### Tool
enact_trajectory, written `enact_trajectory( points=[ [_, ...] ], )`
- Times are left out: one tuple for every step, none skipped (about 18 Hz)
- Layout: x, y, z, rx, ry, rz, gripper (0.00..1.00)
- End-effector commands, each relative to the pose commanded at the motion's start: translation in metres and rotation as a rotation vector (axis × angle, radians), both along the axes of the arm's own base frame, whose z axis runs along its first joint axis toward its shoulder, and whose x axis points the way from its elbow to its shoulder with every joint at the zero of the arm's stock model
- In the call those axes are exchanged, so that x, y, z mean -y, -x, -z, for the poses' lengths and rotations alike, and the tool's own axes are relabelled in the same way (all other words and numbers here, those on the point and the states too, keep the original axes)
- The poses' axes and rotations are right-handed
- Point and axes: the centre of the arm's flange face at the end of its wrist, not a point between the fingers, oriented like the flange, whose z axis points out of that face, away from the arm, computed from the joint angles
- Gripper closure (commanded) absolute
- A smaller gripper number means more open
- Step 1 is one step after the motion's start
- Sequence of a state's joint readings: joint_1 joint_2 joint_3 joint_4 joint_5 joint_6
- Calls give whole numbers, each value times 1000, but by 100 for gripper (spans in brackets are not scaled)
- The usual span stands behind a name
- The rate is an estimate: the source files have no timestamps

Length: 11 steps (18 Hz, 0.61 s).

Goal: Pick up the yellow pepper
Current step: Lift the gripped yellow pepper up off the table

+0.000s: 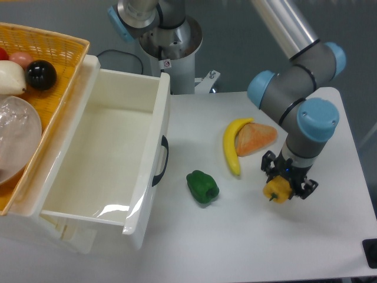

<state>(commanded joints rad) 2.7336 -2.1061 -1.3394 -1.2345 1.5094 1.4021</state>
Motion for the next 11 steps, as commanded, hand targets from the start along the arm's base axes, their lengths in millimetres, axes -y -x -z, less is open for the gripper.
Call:
enact_trajectory(
  points=[
    [-1,2,-5,6,2,0,60],
    [-1,2,-10,5,4,0,60],
    [0,2,-16,6,9,1,60],
    [0,2,-27,7,11,1,60],
    [0,2,-34,19,17,3,60],
    [1,2,-41,20,27,9,60],
    [3,2,-45,16,42,22,60],
    [5,1,-48,14,58,33,60],
    [6,0,-49,14,68,42,60],
    [7,-1,-50,15,70,50,60],
    [7,-1,-50,19,72,53,60]
  ],
)
